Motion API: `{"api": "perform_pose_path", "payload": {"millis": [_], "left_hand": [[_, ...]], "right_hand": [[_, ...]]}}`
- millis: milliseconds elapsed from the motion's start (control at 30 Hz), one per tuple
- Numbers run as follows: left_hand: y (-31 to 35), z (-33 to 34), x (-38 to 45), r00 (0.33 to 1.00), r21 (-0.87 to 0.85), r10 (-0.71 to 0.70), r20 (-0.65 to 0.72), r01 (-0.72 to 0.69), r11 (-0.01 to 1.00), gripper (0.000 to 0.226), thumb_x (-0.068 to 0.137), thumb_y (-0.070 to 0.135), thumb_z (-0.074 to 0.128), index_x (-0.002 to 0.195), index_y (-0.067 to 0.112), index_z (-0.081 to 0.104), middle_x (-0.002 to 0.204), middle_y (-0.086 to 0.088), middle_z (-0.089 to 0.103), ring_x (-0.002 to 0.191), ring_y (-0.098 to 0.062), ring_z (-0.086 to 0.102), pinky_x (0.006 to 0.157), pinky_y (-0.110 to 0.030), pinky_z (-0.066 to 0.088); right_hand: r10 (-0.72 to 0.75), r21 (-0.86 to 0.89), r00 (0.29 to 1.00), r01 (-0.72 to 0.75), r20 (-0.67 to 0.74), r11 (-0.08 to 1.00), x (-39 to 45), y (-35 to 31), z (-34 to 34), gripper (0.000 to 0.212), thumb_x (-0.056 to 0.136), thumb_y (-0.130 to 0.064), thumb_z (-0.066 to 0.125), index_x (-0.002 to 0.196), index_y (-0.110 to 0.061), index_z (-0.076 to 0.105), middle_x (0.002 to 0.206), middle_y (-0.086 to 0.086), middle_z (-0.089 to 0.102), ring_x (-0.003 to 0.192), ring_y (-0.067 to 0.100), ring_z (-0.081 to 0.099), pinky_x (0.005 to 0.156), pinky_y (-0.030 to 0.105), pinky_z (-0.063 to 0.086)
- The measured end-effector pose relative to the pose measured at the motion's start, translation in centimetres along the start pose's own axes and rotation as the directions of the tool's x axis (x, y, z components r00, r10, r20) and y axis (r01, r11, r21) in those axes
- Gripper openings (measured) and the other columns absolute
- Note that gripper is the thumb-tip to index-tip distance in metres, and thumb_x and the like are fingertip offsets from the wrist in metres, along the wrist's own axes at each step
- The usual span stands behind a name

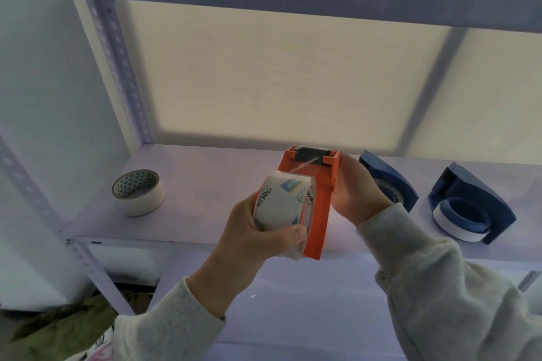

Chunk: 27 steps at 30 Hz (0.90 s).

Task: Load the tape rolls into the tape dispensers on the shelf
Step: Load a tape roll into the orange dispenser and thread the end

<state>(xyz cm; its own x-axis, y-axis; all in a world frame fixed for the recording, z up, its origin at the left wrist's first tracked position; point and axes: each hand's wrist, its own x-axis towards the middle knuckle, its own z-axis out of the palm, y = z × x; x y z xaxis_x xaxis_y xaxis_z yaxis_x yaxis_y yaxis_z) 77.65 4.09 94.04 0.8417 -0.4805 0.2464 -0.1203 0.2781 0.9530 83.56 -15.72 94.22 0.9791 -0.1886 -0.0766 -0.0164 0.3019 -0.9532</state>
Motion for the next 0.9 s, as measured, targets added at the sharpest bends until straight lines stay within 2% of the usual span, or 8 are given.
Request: {"api": "perform_pose_path", "payload": {"millis": [167,267,333,433,467,567,667,900], "left_hand": [[-0.3,-0.3,0.6,0.999,-0.113,0.015,-0.034,-0.018,0.993,0.019,0.057,0.019,0.072,0.075,0.014,0.068,0.065,0.001,0.069,0.066,-0.01,0.066,0.062,-0.023,0.054],[-0.7,-0.5,0.5,1.0,-0.181,-0.004,-0.025,-0.001,0.983,0.013,0.059,0.017,0.072,0.071,0.014,0.069,0.067,0.0,0.068,0.067,-0.011,0.065,0.063,-0.023,0.054],[-0.9,-0.5,0.5,0.999,-0.207,-0.025,-0.034,0.017,0.978,0.011,0.059,0.02,0.071,0.067,0.013,0.068,0.066,-0.001,0.067,0.067,-0.011,0.065,0.063,-0.023,0.054],[-1.1,-0.6,0.6,0.998,-0.259,-0.024,-0.061,0.008,0.966,0.009,0.06,0.024,0.07,0.06,0.015,0.068,0.063,0.001,0.065,0.071,-0.012,0.065,0.067,-0.024,0.054],[-1.1,-0.7,0.7,0.998,-0.283,-0.017,-0.065,-0.002,0.959,0.008,0.061,0.023,0.069,0.061,0.016,0.068,0.063,0.001,0.065,0.073,-0.012,0.065,0.068,-0.024,0.055],[-1.0,-1.0,1.0,0.999,-0.352,0.017,-0.05,-0.033,0.936,0.005,0.068,0.021,0.066,0.067,0.016,0.067,0.068,0.001,0.066,0.074,-0.012,0.066,0.068,-0.025,0.055],[-1.2,-1.4,1.3,0.998,-0.369,0.019,-0.057,-0.038,0.929,0.008,0.068,0.022,0.068,0.068,0.014,0.066,0.071,0.0,0.067,0.076,-0.012,0.066,0.068,-0.026,0.055],[-2.1,-2.2,2.4,0.996,-0.353,0.037,-0.086,-0.066,0.933,0.019,0.068,0.025,0.073,0.069,0.009,0.061,0.075,-0.004,0.065,0.078,-0.015,0.065,0.069,-0.031,0.055]], "right_hand": [[0.175,0.161,0.969,-0.204,0.177,0.966,-0.6,1.6,0.4,0.049,0.091,-0.041,0.059,0.131,-0.013,0.058,0.126,0.015,0.062,0.115,0.033,0.06,0.097,0.049,0.048],[0.259,0.216,0.948,-0.296,0.183,0.93,-1.3,2.5,0.5,0.06,0.089,-0.048,0.059,0.135,-0.009,0.053,0.13,0.021,0.057,0.113,0.037,0.057,0.099,0.05,0.048],[0.241,0.225,0.949,-0.285,0.202,0.932,-1.7,2.8,0.5,0.057,0.089,-0.047,0.057,0.13,-0.007,0.058,0.122,0.021,0.062,0.108,0.035,0.06,0.098,0.048,0.049],[0.166,0.297,0.934,-0.264,0.317,0.918,-2.8,2.7,1.4,0.036,0.085,-0.037,0.054,0.089,-0.008,0.076,0.081,0.011,0.072,0.069,0.021,0.069,0.068,0.033,0.06],[0.149,0.328,0.927,-0.267,0.344,0.906,-3.2,2.8,1.6,0.038,0.085,-0.037,0.052,0.086,-0.008,0.077,0.08,0.011,0.072,0.069,0.021,0.07,0.067,0.032,0.059],[0.143,0.363,0.928,-0.272,0.344,0.891,-3.5,3.7,1.9,0.068,0.092,-0.06,0.035,0.128,-0.008,0.06,0.126,0.019,0.063,0.115,0.034,0.061,0.103,0.049,0.044],[0.136,0.387,0.905,-0.302,0.402,0.871,-3.6,4.3,2.3,0.084,0.087,-0.071,0.026,0.142,-0.011,0.044,0.145,0.021,0.046,0.135,0.037,0.042,0.115,0.053,0.025],[0.011,0.233,0.911,-0.117,0.412,0.965,-3.8,4.5,3.0,0.045,0.098,-0.018,0.041,0.141,-0.006,0.042,0.142,0.028,0.044,0.127,0.041,0.046,0.111,0.057,0.032]]}}
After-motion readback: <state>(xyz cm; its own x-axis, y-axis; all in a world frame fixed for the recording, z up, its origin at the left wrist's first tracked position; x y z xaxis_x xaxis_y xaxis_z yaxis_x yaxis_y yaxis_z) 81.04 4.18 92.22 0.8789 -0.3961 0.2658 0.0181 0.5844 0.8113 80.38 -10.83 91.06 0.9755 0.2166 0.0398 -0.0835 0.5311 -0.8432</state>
